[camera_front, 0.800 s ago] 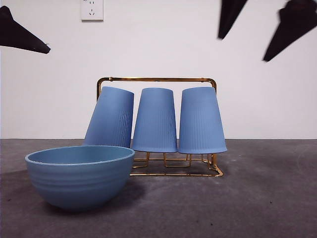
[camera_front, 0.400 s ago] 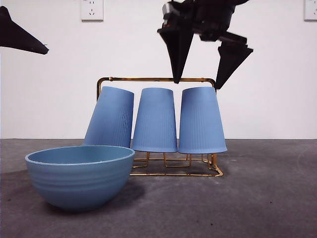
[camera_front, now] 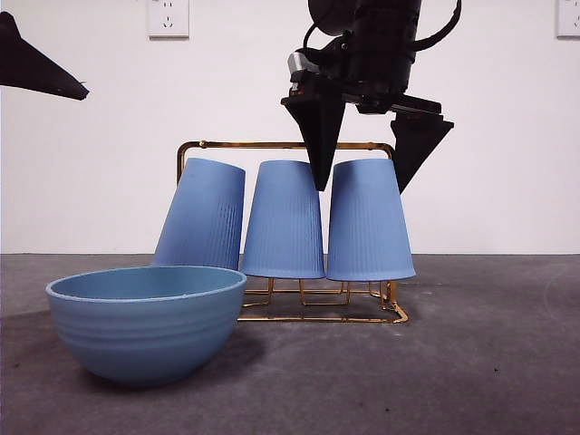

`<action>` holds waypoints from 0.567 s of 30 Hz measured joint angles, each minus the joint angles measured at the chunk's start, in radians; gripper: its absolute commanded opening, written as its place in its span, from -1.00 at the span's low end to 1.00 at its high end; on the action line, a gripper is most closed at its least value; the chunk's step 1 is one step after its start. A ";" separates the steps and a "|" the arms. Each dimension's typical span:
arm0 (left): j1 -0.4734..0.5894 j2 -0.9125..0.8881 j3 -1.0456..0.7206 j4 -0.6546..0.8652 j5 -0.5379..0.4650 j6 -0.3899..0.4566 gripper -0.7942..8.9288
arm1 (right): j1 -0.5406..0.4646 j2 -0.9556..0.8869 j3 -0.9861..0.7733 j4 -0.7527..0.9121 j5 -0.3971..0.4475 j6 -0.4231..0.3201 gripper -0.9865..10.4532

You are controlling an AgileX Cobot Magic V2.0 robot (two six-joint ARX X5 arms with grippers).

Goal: Right arm lift cup from the cupboard, then place it on the right of the bowl

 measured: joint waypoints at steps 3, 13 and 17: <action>0.000 0.000 0.000 0.000 0.000 0.000 0.32 | -0.003 0.000 0.000 -0.002 0.011 0.000 -0.10; 0.000 0.000 0.000 0.000 0.000 0.007 0.32 | -0.006 0.000 0.001 -0.018 0.011 0.000 -0.36; 0.000 0.000 0.000 0.000 0.000 0.007 0.32 | -0.006 -0.011 0.001 -0.020 0.013 0.000 -0.36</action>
